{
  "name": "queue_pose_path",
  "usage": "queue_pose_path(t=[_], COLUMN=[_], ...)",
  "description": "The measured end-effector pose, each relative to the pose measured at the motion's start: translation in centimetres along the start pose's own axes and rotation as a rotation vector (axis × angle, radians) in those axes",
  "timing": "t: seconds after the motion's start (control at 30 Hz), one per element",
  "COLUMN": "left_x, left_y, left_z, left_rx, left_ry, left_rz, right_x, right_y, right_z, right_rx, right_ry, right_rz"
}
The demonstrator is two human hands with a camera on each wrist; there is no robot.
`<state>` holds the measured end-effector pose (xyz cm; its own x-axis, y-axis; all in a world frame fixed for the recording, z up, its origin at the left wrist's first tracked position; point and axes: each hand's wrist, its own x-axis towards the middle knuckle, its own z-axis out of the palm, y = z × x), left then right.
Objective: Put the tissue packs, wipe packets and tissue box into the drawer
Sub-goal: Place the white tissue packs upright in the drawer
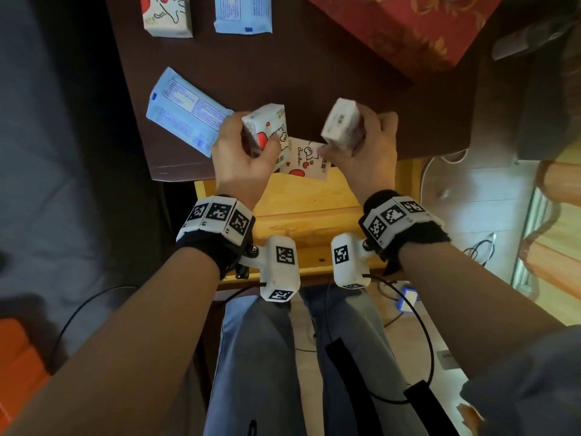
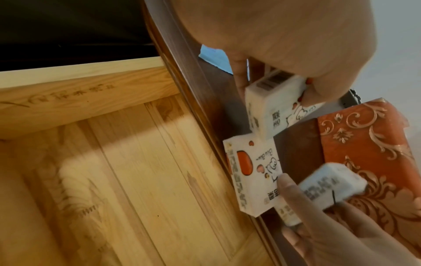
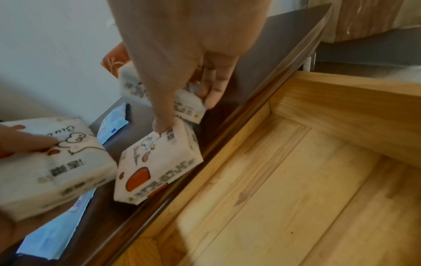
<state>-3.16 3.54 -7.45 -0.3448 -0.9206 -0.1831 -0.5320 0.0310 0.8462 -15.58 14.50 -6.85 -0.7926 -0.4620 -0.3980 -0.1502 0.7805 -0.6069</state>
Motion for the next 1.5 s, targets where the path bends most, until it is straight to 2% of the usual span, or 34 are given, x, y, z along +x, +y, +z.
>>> queue_pose_path(t=[0.23, 0.33, 0.43, 0.6, 0.67, 0.83, 0.93, 1.0, 1.4, 1.5], left_x=[-0.2, -0.5, -0.4, -1.0, -1.2, -1.4, -1.4, -0.9, -1.0, -1.8], left_y=[-0.3, 0.1, 0.5, 1.0, 1.1, 1.1, 1.4, 1.9, 3.0, 3.5], left_z=[0.0, -0.3, -1.0, -0.8, -0.5, 0.0, 0.3, 0.7, 1.8, 1.5], left_rx=[-0.004, -0.014, -0.050, -0.282, -0.278, -0.301, -0.367, -0.376, -0.320, -0.304], left_ry=[-0.125, -0.085, -0.204, -0.543, -0.611, -0.553, -0.414, -0.372, -0.471, -0.450], left_rz=[-0.003, -0.037, -0.094, -0.362, -0.415, -0.394, -0.456, -0.468, -0.454, -0.450], right_x=[0.4, 0.6, 0.7, 1.4, 1.8, 2.3, 2.3, 2.3, 0.8, -0.3], right_y=[0.7, 0.5, 0.2, -0.4, -0.5, -0.3, 0.2, 0.3, 0.6, 0.7], right_z=[0.2, 0.3, 0.4, 0.6, 0.7, 0.2, -0.4, -0.7, -2.3, -3.3], right_rx=[0.020, 0.033, 0.032, 0.031, 0.027, 0.036, 0.103, 0.170, 0.389, 0.418], right_ry=[-0.003, -0.013, -0.012, -0.006, -0.013, -0.022, 0.015, 0.041, 0.062, 0.039], right_rz=[0.010, 0.012, 0.028, 0.084, 0.101, 0.114, 0.131, 0.148, 0.165, 0.172])
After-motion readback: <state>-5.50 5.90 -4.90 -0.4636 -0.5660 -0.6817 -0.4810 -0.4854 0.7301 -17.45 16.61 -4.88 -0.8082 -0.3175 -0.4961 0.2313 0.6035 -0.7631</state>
